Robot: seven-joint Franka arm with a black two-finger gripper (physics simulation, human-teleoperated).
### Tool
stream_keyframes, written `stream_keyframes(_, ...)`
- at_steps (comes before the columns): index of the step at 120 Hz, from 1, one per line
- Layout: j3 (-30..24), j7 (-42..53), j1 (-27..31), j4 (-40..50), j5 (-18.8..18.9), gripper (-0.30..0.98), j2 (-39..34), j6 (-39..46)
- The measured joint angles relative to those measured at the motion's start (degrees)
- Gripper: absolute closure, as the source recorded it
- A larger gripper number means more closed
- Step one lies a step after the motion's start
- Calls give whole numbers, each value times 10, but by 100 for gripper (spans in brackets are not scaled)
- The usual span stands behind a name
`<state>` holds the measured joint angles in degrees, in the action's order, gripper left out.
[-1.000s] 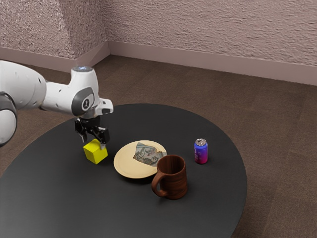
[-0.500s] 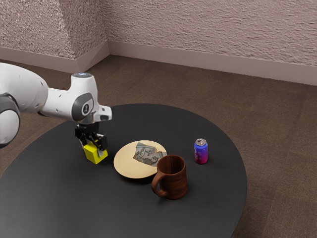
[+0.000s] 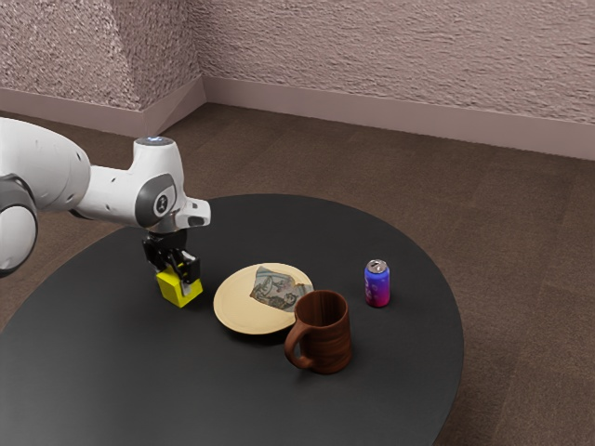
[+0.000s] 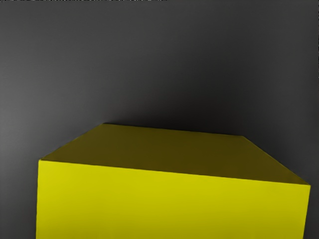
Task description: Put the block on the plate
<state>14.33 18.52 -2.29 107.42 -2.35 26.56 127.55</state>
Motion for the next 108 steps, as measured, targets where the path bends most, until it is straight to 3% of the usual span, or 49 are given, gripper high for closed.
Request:
stream_keyframes(44,-3,-6,-35,-2,1,30,-82,-19)
stream_keyframes(69,-78,-50,-39,0,1,29,-120,-53)
stream_keyframes(84,-118,-82,-36,-15,1,28,-96,-58)
stream_keyframes(108,-125,-124,-33,-72,0,28,-26,-59)
